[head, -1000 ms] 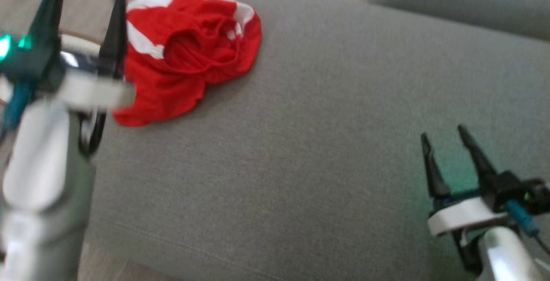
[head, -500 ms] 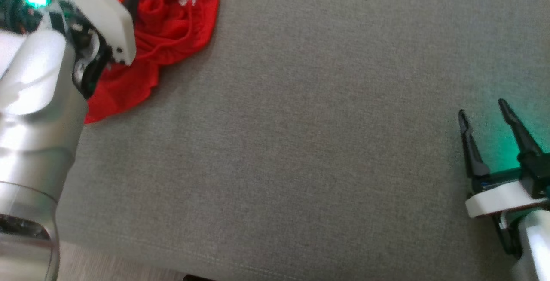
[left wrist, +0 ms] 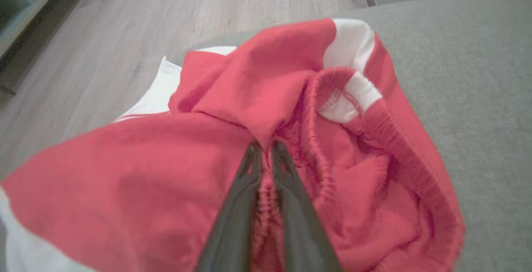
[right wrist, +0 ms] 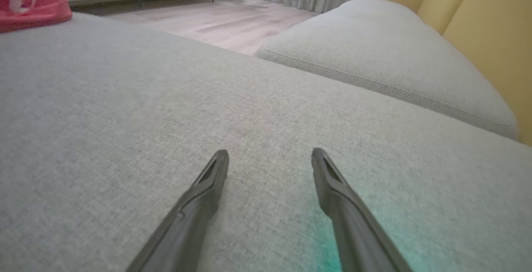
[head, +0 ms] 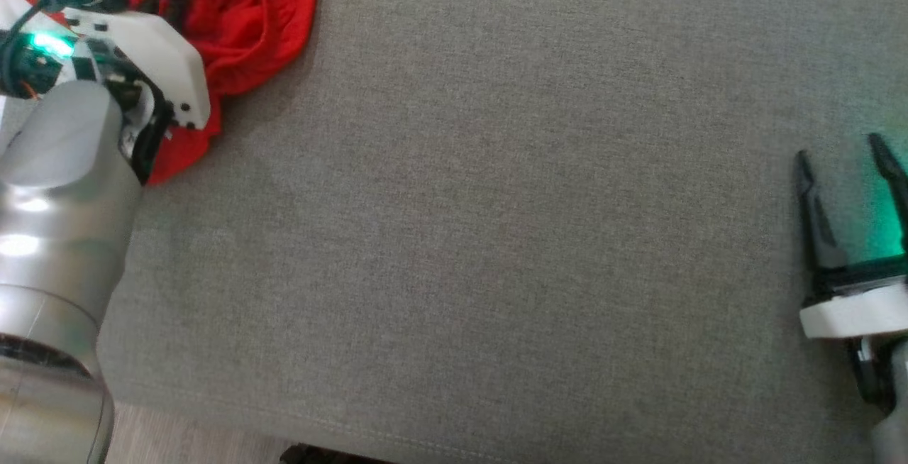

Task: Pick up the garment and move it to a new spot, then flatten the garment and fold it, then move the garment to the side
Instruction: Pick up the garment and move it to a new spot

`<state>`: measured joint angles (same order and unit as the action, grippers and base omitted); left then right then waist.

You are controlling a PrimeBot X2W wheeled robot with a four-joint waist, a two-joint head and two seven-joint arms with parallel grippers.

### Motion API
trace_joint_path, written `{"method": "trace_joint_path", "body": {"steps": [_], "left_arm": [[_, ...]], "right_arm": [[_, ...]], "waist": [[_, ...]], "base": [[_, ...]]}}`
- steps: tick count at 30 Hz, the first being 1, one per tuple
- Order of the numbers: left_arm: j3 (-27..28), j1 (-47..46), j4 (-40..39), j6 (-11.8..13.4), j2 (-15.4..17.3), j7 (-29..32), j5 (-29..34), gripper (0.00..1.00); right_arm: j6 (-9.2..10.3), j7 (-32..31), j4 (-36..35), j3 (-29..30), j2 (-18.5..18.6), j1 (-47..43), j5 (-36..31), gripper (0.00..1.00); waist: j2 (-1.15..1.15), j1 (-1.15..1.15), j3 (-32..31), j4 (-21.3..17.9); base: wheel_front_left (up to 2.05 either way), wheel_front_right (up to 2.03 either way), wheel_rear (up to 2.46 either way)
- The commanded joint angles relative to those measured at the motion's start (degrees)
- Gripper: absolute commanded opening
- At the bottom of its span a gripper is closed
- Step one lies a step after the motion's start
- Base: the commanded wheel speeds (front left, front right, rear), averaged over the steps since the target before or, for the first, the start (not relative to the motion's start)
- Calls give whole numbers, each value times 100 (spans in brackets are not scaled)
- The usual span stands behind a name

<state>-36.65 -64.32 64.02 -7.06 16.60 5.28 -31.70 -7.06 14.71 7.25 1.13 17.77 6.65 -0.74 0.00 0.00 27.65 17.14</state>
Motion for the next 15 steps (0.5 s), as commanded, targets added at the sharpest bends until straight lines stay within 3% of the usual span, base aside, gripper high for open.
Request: {"method": "trace_joint_path", "body": {"steps": [1,7,15], "left_arm": [[141,-326,14,32,259,-223,50,0],[120,-681,241,3,247,-980,91,0],[-274,-1149,211,-36,428,-1573,368,0]], "right_arm": [[-43,29,-10,17,-56,87,242,100],[-43,29,89,-61,-196,193,298,100],[-43,29,361,-298,-651,193,353,100]], "waist": [[0,0,1,-4],[0,0,-271,-80],[0,0,-1303,-384]], "base": [[0,0,0],[0,0,0],[0,0,0]]}}
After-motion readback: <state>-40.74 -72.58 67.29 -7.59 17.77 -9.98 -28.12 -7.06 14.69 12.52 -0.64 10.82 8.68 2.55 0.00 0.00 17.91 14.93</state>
